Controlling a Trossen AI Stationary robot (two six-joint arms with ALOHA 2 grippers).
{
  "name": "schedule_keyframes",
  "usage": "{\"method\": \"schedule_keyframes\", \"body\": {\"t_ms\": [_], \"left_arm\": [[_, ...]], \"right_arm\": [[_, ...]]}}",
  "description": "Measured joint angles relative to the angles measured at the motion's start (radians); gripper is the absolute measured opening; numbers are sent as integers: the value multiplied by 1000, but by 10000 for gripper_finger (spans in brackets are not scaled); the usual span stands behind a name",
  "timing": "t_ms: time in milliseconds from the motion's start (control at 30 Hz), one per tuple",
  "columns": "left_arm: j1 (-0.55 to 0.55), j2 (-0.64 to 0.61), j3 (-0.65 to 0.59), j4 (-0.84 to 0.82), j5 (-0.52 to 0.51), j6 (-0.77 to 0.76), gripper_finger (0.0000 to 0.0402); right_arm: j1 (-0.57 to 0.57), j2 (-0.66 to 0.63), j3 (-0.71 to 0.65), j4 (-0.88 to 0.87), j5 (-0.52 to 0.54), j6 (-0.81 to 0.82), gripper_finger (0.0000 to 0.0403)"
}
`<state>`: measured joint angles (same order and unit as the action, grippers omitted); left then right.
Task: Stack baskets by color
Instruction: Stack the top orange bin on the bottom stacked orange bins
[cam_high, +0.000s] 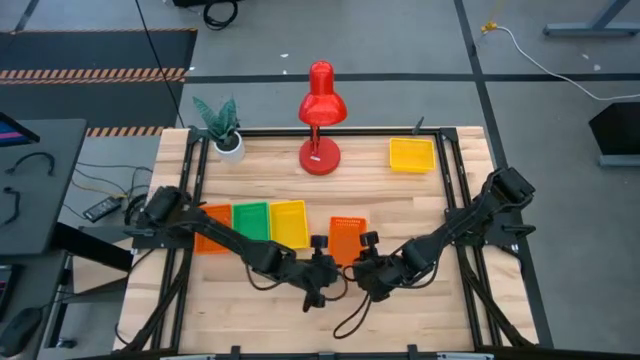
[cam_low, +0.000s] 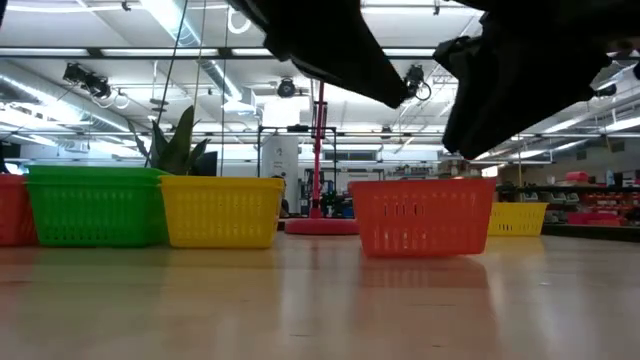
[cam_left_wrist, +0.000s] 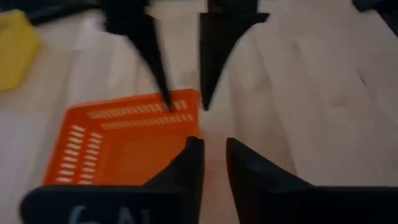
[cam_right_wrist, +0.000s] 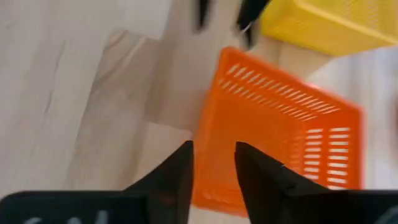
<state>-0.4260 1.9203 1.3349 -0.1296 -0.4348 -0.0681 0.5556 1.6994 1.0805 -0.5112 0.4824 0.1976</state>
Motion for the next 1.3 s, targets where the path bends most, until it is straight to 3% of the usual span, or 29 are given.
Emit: {"method": "schedule_keyframes", "body": {"t_ms": [133, 300, 567, 733, 900, 1100, 1200, 1300], "left_arm": [[20, 41, 38, -11, 77, 0, 119], [46, 78, 33, -17, 97, -8, 168], [95, 103, 35, -2, 123, 0, 192], [122, 140, 34, 28, 217, -6, 173], [134, 167, 32, 27, 223, -8, 136], [143, 166, 33, 24, 222, -1, 31], [129, 146, 33, 13, 170, 13, 12], [93, 87, 33, -78, 24, 47, 8]], "right_arm": [[30, -8, 0, -11, 30, 28, 155], [115, -37, -1, -94, 67, 174, 159], [316, -87, -1, -237, 258, 530, 154], [400, -87, -1, -237, 356, 627, 154], [430, -86, -1, -237, 441, 648, 154], [424, -86, -1, -240, 460, 641, 154], [417, -86, -1, -245, 460, 641, 154], [414, -85, -1, -245, 460, 641, 154]]}}
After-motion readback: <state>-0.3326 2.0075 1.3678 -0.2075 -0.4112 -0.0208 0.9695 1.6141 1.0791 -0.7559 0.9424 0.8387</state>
